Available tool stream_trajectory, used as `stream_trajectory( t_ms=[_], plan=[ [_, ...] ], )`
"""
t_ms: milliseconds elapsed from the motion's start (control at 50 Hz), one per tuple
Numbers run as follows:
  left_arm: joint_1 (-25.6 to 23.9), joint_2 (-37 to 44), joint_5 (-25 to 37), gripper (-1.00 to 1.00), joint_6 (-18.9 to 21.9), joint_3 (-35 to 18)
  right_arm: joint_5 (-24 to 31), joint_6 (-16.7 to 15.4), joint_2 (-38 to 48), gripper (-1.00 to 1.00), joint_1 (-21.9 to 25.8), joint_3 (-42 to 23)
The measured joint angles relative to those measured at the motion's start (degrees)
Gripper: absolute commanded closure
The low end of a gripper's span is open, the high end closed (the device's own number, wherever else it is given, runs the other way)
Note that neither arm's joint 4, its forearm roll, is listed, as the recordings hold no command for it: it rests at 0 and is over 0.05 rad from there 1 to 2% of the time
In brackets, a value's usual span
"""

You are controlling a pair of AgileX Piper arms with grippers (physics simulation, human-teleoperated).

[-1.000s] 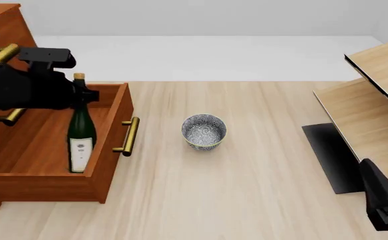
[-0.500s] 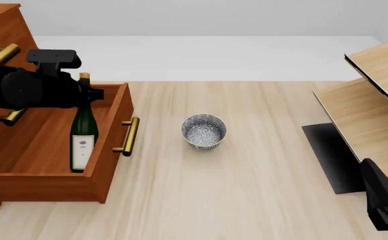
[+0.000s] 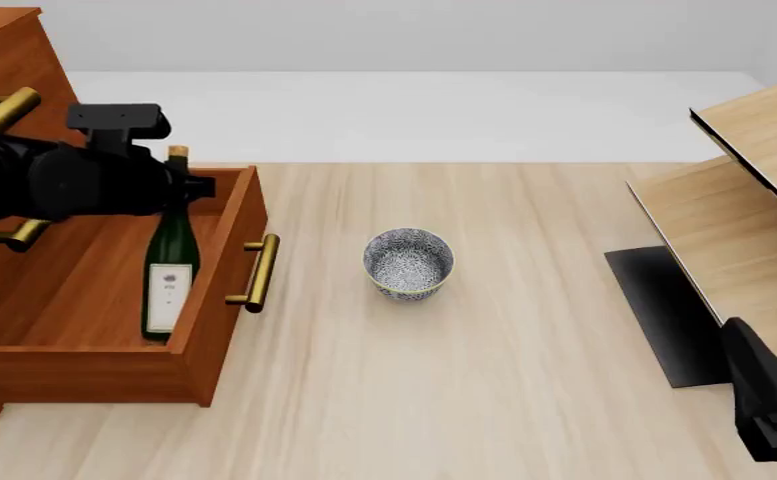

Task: Put the wine bottle in the bottom drawer of the cabinet.

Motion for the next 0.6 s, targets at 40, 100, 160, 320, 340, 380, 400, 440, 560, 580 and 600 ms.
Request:
stream_trajectory(
  t_ms=[40,100,160,320,340,380,400,440,560,580,600],
  plan=[
    [0.04,0.32,-0.27,1.0,-0.26,-0.1,0.04,-0.01,0.0,-1.0,-0.02,-0.02],
    [0.11,0.82,-0.65,1.0,-0.55,-0.27,0.09,-0.05,0.0,-1.0,-0.05,-0.03],
    [0.14,1.31,-1.05,1.0,-0.95,-0.43,0.14,-0.08,0.0,-1.0,-0.09,-0.03],
    [0.39,2.74,-2.13,1.0,-1.73,-0.91,0.25,-0.18,0.0,-1.0,-0.18,-0.01],
    [0.46,2.94,-2.25,1.0,-1.72,-0.99,0.27,-0.2,0.0,-1.0,-0.19,0.0],
    [0.55,3.31,-2.5,1.0,-1.77,-1.13,0.3,-0.21,0.0,-1.0,-0.21,0.0],
    [0.59,3.5,-2.62,1.0,-1.8,-1.2,0.31,-0.22,0.0,-1.0,-0.22,0.0],
    [0.71,3.9,-2.88,1.0,-1.8,-1.34,0.33,-0.25,0.0,-1.0,-0.22,0.01],
    [1.01,5.04,-3.77,1.0,-2.03,-1.7,0.43,-0.31,0.0,-1.0,-0.21,-0.02],
    [1.09,5.24,-3.93,1.0,-2.06,-1.75,0.46,-0.32,0.0,-1.0,-0.21,-0.05],
    [1.16,5.43,-4.08,1.0,-2.09,-1.8,0.5,-0.34,0.0,-1.0,-0.22,-0.07]
  ],
)
